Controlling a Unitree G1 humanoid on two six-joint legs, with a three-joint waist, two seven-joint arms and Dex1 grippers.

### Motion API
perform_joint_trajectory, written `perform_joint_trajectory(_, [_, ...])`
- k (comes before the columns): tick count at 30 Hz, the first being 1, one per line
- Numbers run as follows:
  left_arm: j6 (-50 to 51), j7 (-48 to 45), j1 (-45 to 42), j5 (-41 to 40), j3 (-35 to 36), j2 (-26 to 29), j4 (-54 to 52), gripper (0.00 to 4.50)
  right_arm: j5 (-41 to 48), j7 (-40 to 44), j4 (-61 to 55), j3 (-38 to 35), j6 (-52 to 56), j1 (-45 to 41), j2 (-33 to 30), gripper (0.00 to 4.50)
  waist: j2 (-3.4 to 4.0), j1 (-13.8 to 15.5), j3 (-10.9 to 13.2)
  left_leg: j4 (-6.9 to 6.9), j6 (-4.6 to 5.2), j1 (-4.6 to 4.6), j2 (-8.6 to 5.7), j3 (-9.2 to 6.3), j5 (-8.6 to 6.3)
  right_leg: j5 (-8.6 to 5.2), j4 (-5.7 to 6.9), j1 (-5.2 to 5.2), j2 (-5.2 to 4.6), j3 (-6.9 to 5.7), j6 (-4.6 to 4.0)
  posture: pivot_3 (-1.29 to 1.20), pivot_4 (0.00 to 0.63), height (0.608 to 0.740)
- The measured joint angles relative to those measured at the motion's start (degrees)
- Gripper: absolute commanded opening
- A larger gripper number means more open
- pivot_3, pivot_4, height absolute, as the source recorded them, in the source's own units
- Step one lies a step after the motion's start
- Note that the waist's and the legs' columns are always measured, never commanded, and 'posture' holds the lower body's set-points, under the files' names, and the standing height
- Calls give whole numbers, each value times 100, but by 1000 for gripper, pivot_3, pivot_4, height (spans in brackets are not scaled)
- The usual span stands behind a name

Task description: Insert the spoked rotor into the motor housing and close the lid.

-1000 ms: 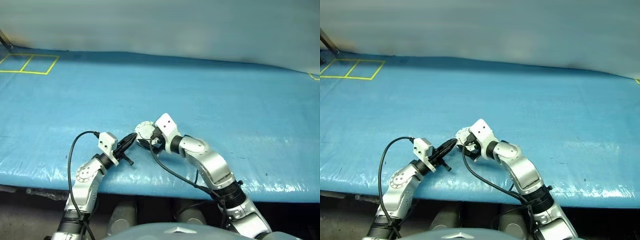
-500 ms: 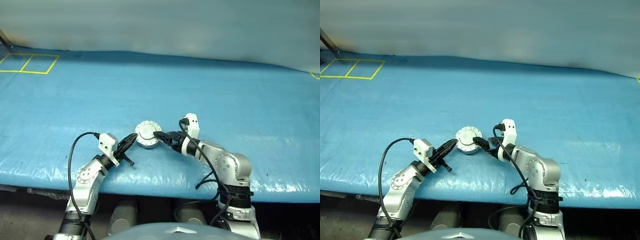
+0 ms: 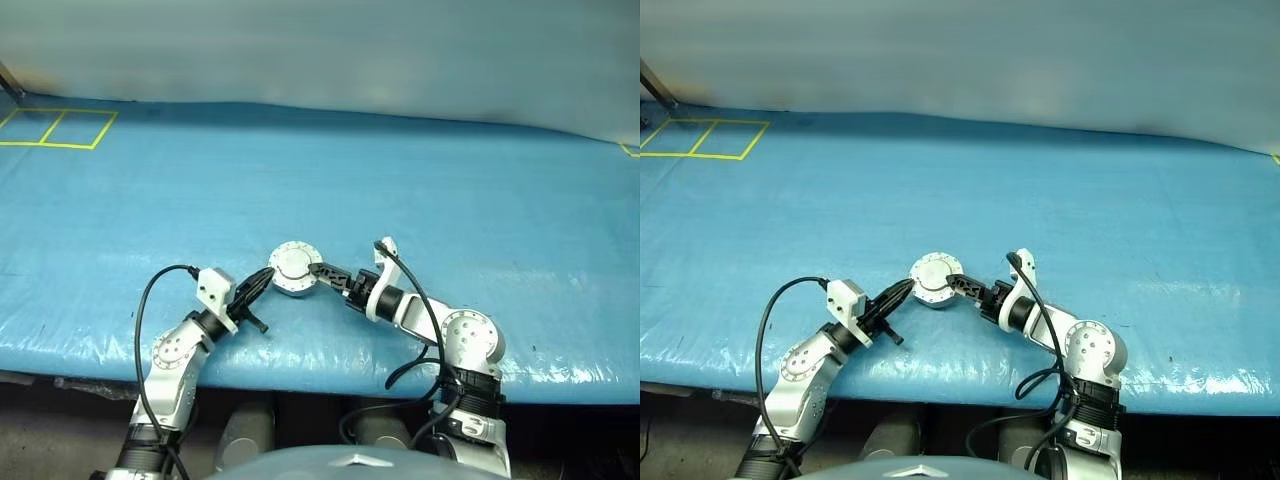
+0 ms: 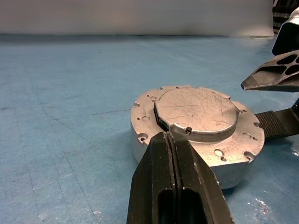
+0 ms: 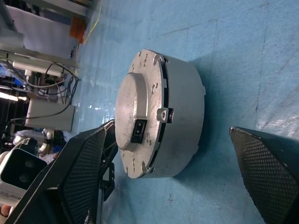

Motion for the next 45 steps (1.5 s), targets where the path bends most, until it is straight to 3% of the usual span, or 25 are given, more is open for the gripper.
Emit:
perform_joint_trajectory(5, [-12,7,27,2,-1,4,-1,0,59,-159,103,53,-15,-3,-7,2559,1,0,0,0,0,0,0,0,0,0,0,0,0,0,0,0,150,740])
perform_joint_trajectory(8, [-16,15,51,3,0,6,-2,0,78,-166,103,176,-23,-4,-20,2559,2,-1,0,0,0,0,0,0,0,0,1,0,0,0,0,0,150,740])
perform_joint_trajectory(14, [-14,45,115,57,3,32,2,0,266,-125,101,231,-83,-18,-28,1260,8,-26,-3,1,1,5,0,1,0,0,3,5,0,1,0,0,150,740])
perform_joint_trajectory(26, [-15,95,116,6,40,-59,2,0,415,-254,226,233,-200,-20,-27,1245,10,-50,-5,5,2,8,1,1,2,0,7,8,1,1,0,0,150,740])
perform_joint_trajectory(29, [239,231,116,-439,232,-383,-11,0,688,-435,364,18,-183,-93,34,1245,10,-52,-2,12,2,2,1,0,2,1,7,5,1,1,2,0,150,740])
perform_joint_trajectory(32, [906,477,64,-1389,582,-775,-202,0,977,-695,494,-229,-173,-186,98,1245,4,-55,5,22,3,-28,1,-9,2,5,8,-14,6,-2,7,0,150,740])
perform_joint_trajectory(36, [1541,616,24,-2385,994,-900,-719,0,1352,-1036,584,-573,-212,-219,162,1245,8,-74,8,26,9,-50,0,-10,0,11,8,-31,10,1,14,0,150,740])
perform_joint_trajectory(39, [1761,681,20,-2835,1175,-1040,-898,508,1659,-1230,617,-701,-343,-216,175,1245,10,-78,10,26,11,-50,0,-8,-1,11,5,-30,10,2,13,0,150,740])
perform_joint_trajectory(45, [2314,711,169,-3524,1186,-1306,-934,2519,2471,-1470,616,-705,-640,-221,178,1245,10,-110,14,33,11,-49,0,-7,-1,9,6,-27,12,3,10,0,150,740])
